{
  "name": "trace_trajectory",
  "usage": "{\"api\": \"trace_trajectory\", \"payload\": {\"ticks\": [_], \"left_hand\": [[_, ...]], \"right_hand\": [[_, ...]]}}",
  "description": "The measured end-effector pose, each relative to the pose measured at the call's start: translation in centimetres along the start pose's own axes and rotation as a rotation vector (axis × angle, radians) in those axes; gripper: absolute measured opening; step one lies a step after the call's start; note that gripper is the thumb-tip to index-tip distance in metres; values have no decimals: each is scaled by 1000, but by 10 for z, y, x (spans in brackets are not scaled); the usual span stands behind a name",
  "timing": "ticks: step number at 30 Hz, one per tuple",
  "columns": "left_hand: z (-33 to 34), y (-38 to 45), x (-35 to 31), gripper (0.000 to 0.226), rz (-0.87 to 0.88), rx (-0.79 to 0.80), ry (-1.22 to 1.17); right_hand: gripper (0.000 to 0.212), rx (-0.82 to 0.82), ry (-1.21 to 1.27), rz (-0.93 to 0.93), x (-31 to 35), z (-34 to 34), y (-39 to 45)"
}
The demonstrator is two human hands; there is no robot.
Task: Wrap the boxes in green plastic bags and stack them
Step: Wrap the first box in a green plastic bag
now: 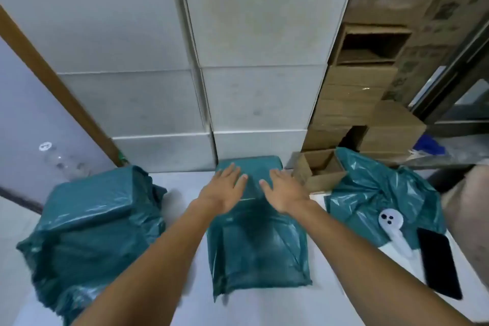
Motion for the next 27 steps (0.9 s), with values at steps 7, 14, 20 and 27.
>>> {"api": "trace_trajectory", "payload": {"ticks": [7,14,20,27], "left_hand": [[49,26,32,66,74,-274,-10],[56,21,36,64,174,-489,-16],[76,-38,37,73,187,-483,51],[105,-100,45,89,187,-435,195]], "right_hand": [[52,-415,-123,-176,-22,68,24],[61,-632,-33,-227,-40,86,29],[72,-531,-45,-252,-35,98,-32],[90,-427,-100,-264,-36,117,-102]]}}
Point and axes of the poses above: each hand's wrist, its own y-axis towards the middle knuckle, its own z-axis out of the palm, x = y × z, the point moved 8 cm from there along y, towards the middle knuckle, and after that the axes turned 8 degrees about -z, right-handed, at the moved point
